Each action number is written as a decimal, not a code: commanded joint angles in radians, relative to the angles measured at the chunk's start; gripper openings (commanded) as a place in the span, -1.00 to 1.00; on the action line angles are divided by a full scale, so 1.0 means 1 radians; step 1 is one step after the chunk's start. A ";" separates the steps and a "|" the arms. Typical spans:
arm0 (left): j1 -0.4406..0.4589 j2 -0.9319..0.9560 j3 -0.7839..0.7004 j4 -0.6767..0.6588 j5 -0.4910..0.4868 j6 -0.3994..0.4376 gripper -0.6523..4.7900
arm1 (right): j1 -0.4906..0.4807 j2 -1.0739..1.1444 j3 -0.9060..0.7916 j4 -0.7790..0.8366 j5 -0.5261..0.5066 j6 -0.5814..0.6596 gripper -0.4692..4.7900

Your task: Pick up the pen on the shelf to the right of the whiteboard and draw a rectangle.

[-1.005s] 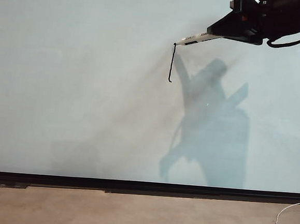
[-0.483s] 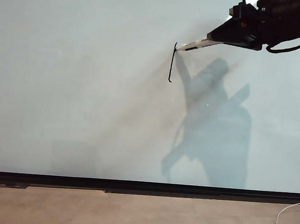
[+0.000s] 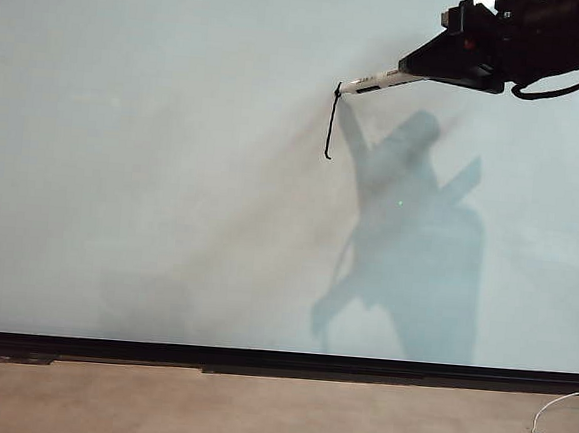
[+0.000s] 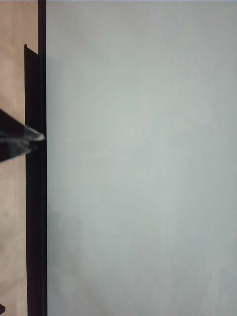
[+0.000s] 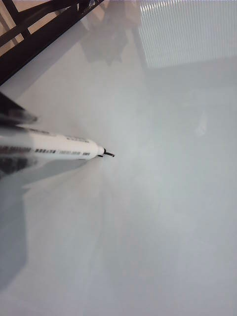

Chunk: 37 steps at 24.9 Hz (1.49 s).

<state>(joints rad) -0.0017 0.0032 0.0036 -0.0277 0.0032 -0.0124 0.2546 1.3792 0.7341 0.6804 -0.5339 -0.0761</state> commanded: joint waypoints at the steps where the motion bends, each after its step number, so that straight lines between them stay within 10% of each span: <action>1: 0.000 0.000 0.003 0.006 0.000 0.005 -0.78 | -0.011 -0.004 0.005 0.020 0.019 -0.002 -0.84; 37: 0.000 0.000 0.003 0.006 0.000 0.005 -0.78 | -0.110 -0.076 -0.010 -0.064 0.024 -0.003 -0.84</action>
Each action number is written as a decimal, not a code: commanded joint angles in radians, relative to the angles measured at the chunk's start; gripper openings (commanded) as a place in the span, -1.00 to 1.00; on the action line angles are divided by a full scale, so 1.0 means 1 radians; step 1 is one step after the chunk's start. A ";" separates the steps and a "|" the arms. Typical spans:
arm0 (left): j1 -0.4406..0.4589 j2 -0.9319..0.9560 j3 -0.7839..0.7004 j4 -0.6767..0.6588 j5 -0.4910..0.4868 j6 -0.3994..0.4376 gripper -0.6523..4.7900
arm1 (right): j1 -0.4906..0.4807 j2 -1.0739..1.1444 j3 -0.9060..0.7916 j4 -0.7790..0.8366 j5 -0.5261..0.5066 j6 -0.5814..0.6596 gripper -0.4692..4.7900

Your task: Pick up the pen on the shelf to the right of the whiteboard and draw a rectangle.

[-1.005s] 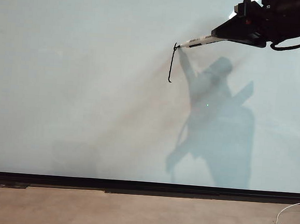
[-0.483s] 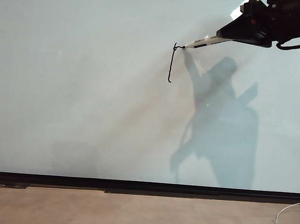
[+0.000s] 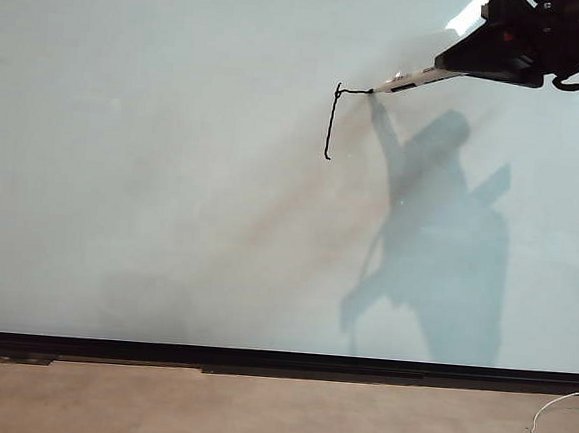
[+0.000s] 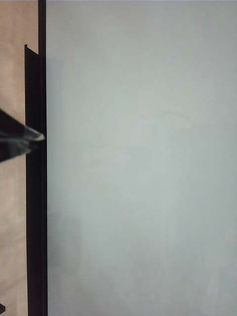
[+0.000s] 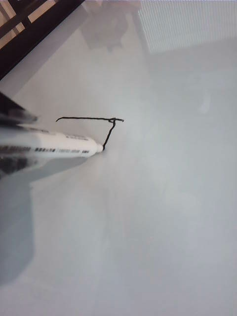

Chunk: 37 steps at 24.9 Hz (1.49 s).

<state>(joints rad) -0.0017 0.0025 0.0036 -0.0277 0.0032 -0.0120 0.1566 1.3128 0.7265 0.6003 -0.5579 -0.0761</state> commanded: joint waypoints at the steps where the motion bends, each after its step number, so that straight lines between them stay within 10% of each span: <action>1: 0.000 0.001 0.003 0.006 0.000 0.004 -0.78 | -0.012 -0.011 -0.002 0.013 0.052 -0.003 -0.84; 37: 0.000 0.001 0.003 0.006 0.000 0.004 -0.78 | -0.063 -0.096 -0.052 -0.029 0.115 -0.026 -0.84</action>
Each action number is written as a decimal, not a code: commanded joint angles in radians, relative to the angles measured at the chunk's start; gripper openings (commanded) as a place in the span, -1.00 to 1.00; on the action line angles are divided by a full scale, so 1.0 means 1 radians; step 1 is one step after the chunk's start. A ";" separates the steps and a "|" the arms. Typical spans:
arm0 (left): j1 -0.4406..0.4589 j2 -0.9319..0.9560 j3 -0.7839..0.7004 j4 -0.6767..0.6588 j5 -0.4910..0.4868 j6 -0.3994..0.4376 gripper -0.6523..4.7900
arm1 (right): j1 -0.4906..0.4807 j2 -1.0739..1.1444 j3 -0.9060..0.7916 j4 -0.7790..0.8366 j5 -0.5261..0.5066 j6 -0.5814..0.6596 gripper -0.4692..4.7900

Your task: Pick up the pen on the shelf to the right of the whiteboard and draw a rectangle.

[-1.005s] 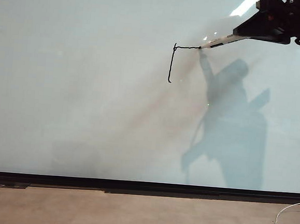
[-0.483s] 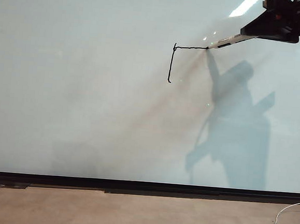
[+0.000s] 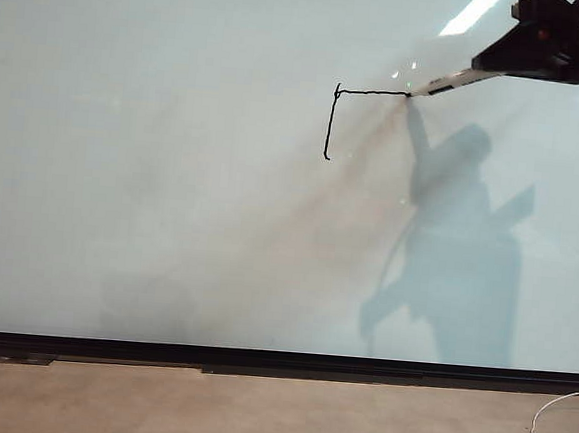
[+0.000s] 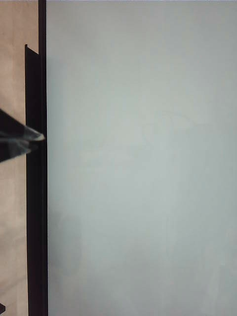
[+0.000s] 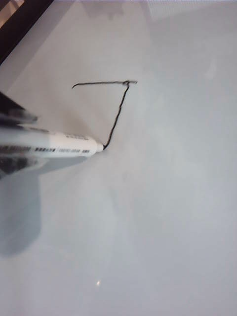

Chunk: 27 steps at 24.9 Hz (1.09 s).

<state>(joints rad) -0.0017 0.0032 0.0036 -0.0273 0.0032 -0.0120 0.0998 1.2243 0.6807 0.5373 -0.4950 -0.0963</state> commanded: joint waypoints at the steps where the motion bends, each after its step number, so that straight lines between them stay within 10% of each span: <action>1: 0.000 0.000 0.003 0.006 0.000 0.004 -0.78 | -0.006 -0.010 -0.011 0.043 0.052 -0.005 -0.84; 27: 0.000 0.000 0.003 0.006 0.000 0.004 -0.78 | 0.213 0.104 -0.048 0.138 0.004 0.011 -0.84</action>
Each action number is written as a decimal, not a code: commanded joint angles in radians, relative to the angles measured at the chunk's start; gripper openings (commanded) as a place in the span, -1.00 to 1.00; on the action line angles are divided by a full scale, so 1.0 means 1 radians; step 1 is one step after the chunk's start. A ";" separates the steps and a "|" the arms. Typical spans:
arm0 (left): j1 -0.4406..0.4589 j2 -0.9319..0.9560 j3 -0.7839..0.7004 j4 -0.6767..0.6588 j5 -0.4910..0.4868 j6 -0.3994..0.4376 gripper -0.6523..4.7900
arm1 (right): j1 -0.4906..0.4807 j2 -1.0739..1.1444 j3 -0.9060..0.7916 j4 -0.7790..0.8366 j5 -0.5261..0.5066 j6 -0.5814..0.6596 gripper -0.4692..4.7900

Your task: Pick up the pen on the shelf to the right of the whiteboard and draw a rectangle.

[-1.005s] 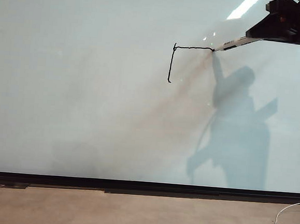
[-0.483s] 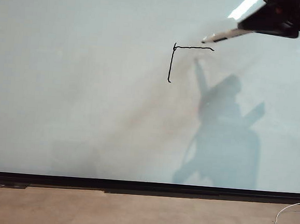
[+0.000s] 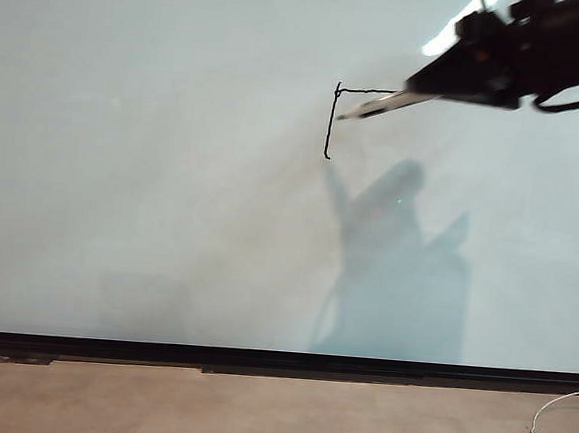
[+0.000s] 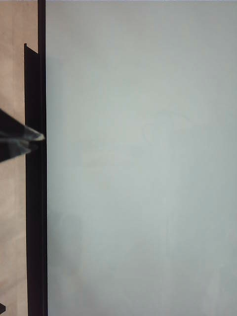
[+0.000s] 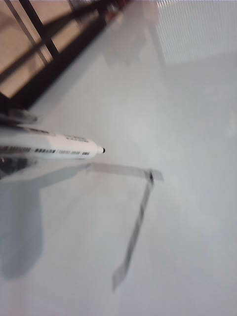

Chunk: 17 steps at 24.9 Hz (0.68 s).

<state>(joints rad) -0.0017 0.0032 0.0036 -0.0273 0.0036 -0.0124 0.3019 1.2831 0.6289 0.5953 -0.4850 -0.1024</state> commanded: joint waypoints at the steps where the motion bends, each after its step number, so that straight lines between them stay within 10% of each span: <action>1: 0.000 0.000 0.003 0.006 0.000 0.005 -0.78 | 0.011 0.065 0.004 0.098 -0.008 0.030 -0.84; 17: 0.000 0.000 0.003 0.006 0.000 0.005 -0.78 | 0.011 0.219 0.009 0.225 -0.010 0.058 -0.84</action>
<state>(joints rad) -0.0017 0.0029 0.0036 -0.0273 0.0032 -0.0120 0.3134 1.4994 0.6296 0.7952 -0.4934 -0.0486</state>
